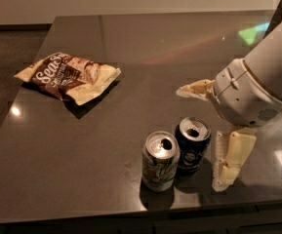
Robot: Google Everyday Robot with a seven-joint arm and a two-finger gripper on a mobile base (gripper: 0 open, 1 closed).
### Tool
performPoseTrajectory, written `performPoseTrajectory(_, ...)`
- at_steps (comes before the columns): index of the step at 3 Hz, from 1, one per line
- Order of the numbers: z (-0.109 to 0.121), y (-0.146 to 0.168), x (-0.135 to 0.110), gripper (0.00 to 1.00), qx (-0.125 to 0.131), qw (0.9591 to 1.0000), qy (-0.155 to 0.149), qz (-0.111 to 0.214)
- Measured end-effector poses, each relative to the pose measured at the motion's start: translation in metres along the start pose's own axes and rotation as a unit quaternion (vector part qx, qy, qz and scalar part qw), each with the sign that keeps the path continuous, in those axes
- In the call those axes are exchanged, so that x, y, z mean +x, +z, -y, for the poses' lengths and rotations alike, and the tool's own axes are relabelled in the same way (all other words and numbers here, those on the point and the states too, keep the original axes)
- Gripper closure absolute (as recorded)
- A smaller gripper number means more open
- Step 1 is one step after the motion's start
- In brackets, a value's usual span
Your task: Move pepsi can near 7up can
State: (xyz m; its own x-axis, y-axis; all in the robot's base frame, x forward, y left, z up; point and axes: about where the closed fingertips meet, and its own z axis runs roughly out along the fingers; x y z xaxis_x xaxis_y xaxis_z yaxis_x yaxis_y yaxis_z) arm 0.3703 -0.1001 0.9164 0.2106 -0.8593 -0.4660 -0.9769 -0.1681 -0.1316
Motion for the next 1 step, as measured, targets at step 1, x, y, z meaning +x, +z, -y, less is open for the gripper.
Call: performPoseTrajectory(1, 0.0, 0.0, 0.0, 0.0, 0.0, 1.0, 0.0, 0.0)
